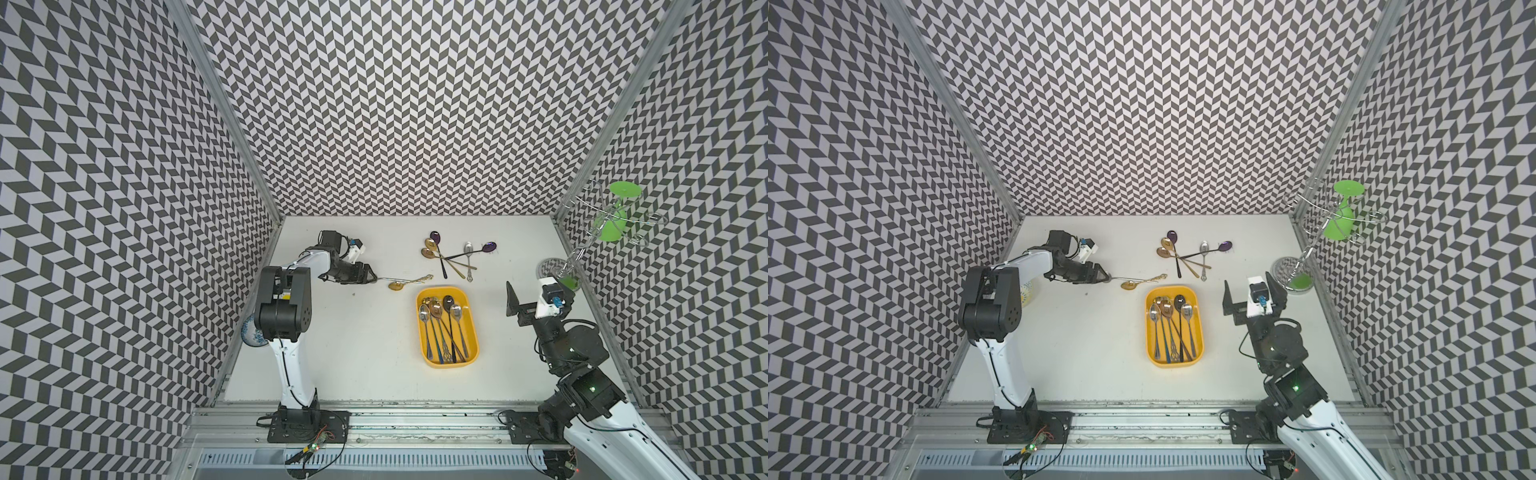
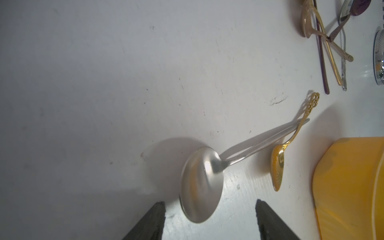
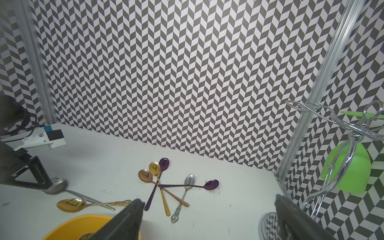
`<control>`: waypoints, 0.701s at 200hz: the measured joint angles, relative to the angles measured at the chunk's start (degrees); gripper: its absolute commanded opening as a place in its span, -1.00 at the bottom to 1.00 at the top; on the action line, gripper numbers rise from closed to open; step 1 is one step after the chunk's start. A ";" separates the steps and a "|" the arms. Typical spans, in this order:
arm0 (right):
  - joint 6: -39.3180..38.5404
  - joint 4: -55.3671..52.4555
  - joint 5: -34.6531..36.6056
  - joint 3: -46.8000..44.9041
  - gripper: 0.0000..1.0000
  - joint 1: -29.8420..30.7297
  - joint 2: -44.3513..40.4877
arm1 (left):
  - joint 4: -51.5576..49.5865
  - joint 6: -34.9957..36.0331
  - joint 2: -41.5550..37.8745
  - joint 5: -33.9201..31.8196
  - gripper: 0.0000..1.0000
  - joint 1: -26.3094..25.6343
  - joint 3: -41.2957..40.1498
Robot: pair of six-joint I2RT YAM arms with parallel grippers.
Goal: Put the spoon into the storage box
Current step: Pick up the spoon from the center of the board.
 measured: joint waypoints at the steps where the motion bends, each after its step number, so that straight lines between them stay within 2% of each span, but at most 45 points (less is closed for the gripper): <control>1: 0.00 0.00 0.02 0.00 0.99 0.00 -0.02 | -0.04 -0.07 0.09 0.04 0.31 0.02 0.09; 11: 0.00 0.00 0.13 -0.02 0.99 0.00 -0.04 | -0.39 0.07 1.01 0.50 0.29 0.13 1.22; 28: 0.00 0.00 0.02 -0.04 0.99 0.00 -0.04 | -0.74 0.07 2.38 1.29 0.07 0.33 2.67; 49: 0.00 0.00 -0.24 -0.07 0.99 0.00 -0.20 | -1.29 0.20 3.78 2.58 0.01 0.42 4.13; 56: 0.00 0.02 -0.20 -0.07 0.99 0.00 -0.24 | -1.44 0.20 3.98 2.78 -0.10 0.48 4.39; 66: 0.00 0.09 -0.17 -0.15 0.99 0.00 -0.24 | -1.55 0.15 4.26 2.99 -0.12 0.68 4.48; 81: 0.00 0.37 -0.50 -0.50 0.99 0.00 -0.24 | -2.03 0.04 4.98 3.72 -0.36 0.90 5.07; 140: 0.02 0.42 -1.20 -0.94 0.99 0.00 -0.33 | -3.69 -0.02 6.86 4.70 -0.78 1.70 6.78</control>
